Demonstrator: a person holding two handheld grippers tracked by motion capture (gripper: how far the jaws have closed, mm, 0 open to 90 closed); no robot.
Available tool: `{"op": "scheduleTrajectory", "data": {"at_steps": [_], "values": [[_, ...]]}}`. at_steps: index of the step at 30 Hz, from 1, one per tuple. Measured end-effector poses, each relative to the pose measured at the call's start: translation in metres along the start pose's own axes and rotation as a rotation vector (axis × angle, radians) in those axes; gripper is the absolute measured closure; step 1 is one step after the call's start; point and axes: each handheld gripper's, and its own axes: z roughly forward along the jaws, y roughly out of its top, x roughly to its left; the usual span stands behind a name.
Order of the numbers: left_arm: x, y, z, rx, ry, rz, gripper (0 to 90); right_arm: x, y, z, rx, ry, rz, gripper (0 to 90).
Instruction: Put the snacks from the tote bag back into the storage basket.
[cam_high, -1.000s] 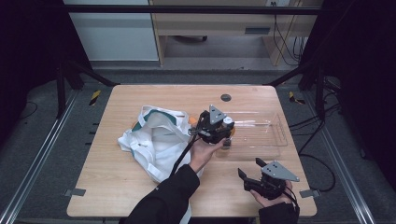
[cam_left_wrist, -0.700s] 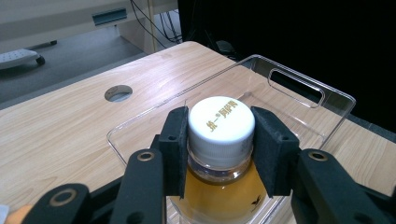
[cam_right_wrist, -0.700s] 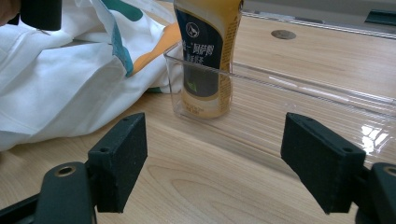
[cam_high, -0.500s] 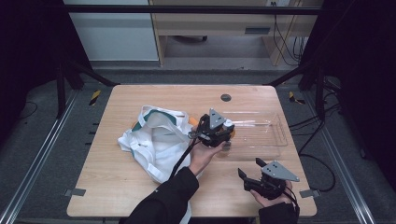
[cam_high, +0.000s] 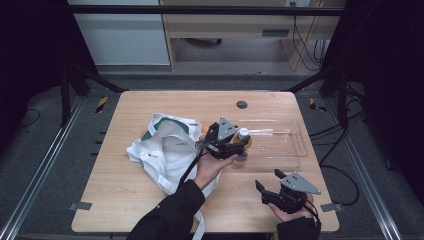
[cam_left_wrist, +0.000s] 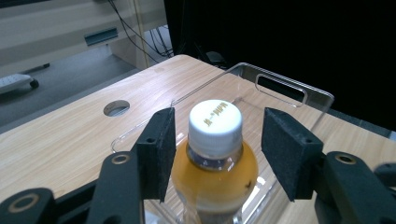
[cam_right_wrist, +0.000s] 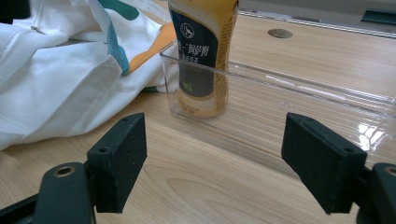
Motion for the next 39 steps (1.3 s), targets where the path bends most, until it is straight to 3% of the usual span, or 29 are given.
{"op": "scheduleTrajectory", "data": {"at_steps": [4, 7, 19, 31, 39], "values": [[0.004, -0.003, -0.014, 0.012, -0.017, 0.015, 41.6, 0.0, 0.0, 0.0, 0.001, -0.002, 0.004, 22.4], [0.009, -0.009, -0.028, -0.001, -0.034, -0.001, 40.1, 0.0, 0.0, 0.0, 0.004, -0.008, 0.002, 22.1], [0.026, -0.033, -0.071, 0.008, -0.032, 0.026, 36.3, -0.001, -0.001, 0.001, 0.009, -0.017, 0.0, 21.7], [0.034, -0.062, -0.1, 0.048, -0.026, 0.055, 34.1, -0.001, -0.001, 0.001, 0.007, -0.024, -0.002, 20.6], [0.04, -0.085, -0.116, 0.071, -0.026, 0.051, 32.3, -0.001, -0.001, 0.001, 0.004, -0.026, -0.007, 20.2]]}}
